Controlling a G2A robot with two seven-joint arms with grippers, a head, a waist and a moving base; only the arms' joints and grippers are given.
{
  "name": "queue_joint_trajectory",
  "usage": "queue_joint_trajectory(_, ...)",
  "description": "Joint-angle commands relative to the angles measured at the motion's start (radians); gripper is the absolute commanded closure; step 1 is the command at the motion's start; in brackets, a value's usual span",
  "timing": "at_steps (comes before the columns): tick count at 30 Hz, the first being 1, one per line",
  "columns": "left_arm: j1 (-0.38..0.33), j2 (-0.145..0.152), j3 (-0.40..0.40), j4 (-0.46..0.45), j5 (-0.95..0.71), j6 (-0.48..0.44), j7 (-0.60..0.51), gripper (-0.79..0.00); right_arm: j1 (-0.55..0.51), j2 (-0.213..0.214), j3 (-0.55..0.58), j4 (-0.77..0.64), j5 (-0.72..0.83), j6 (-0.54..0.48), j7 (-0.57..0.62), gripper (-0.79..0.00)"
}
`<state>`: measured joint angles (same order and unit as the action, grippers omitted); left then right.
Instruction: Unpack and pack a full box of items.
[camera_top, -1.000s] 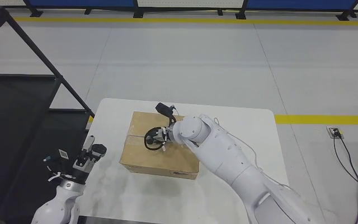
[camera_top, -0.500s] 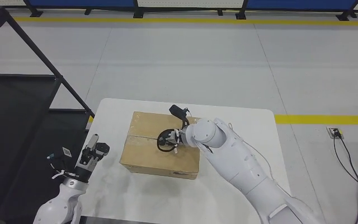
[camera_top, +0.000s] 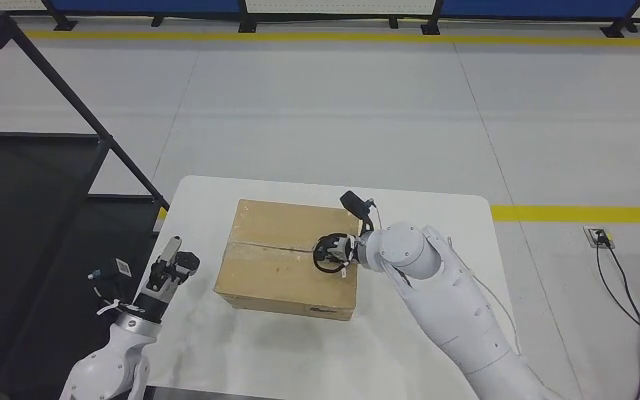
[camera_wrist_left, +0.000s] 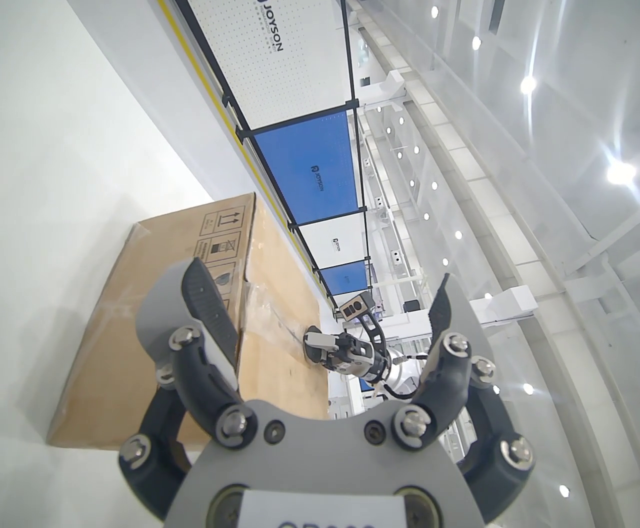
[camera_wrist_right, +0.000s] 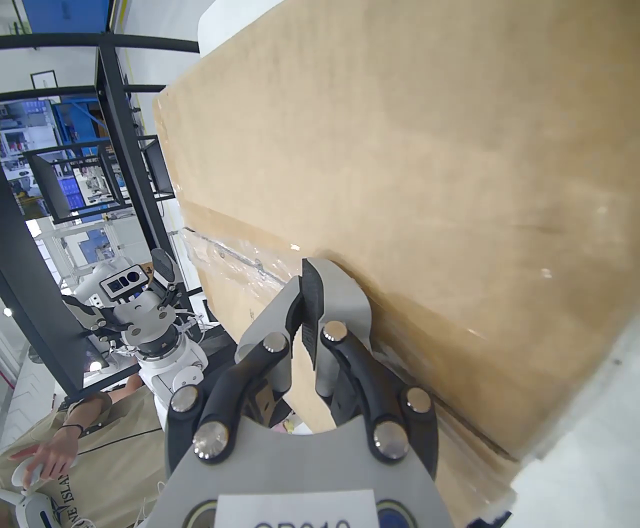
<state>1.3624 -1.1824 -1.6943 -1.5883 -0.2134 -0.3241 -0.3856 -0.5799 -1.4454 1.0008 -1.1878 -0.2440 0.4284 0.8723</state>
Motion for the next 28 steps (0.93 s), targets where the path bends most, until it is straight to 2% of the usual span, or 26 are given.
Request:
queue_joint_trajectory(1, -0.003, 0.000, 0.001, 0.001, 0.000, 0.003, -0.001, -0.785, -0.013, 0.006, 0.012, -0.019, -0.012, 0.017, -0.002, 0.000)
queue_joint_trajectory(18, -0.016, 0.003, 0.001, 0.017, -0.009, -0.001, -0.006, -0.785, -0.132, 0.052, 0.124, -0.178, -0.061, 0.098, 0.003, 0.000)
queue_joint_trajectory(28, -0.020, 0.005, -0.011, 0.035, -0.019, -0.011, -0.013, -0.785, -0.242, 0.075, 0.211, -0.327, -0.042, 0.061, -0.060, 0.000)
